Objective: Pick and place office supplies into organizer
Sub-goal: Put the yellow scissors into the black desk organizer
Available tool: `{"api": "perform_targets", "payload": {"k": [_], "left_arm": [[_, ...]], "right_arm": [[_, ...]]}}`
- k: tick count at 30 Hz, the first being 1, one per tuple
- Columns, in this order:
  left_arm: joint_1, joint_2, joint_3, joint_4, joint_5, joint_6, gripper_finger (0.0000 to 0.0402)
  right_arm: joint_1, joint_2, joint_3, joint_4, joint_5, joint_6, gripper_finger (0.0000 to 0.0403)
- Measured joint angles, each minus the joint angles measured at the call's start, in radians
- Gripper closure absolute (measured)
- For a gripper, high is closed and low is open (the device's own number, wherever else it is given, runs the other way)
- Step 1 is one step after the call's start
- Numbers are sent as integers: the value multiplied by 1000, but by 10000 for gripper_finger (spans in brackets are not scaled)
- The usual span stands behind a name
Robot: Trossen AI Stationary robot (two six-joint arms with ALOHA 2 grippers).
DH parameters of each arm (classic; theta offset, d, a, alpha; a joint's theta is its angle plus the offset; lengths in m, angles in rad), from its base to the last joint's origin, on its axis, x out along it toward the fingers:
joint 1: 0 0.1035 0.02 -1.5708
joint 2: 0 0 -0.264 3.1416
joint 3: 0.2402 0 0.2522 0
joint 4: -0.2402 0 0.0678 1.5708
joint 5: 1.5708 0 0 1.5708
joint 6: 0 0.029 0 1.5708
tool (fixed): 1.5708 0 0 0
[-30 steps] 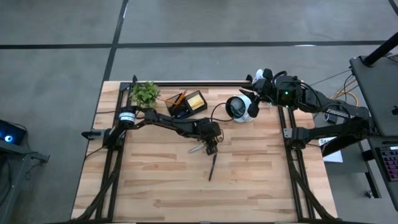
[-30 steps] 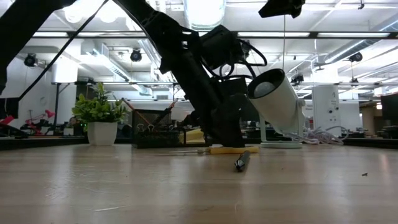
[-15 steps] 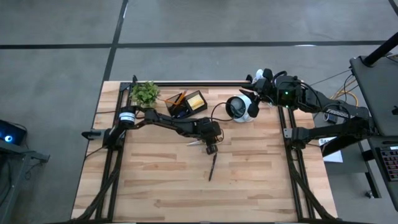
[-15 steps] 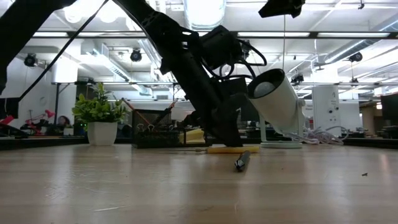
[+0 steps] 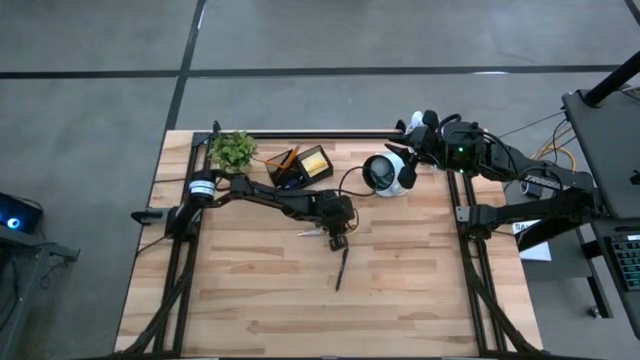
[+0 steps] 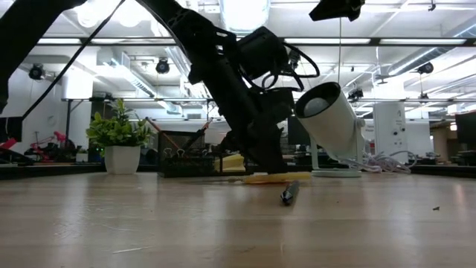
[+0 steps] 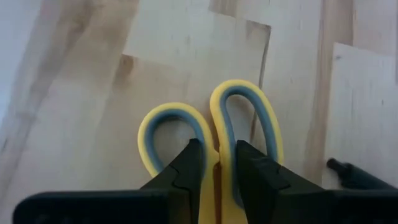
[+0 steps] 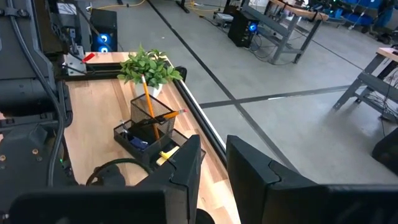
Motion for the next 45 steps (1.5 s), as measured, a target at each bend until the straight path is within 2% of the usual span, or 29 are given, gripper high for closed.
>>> {"api": "perform_targets", "payload": {"k": [21,33,45], "left_arm": [[0,-145,-12,-41,-30,10,341],[2,-272,-30,-116,-163,29,342],[36,-420,-34,-129,-347,42,342]], "right_arm": [[0,-1,0,1,0,5,337],[0,-1,0,1,0,5,337],[0,-1,0,0,0,1,337]]}}
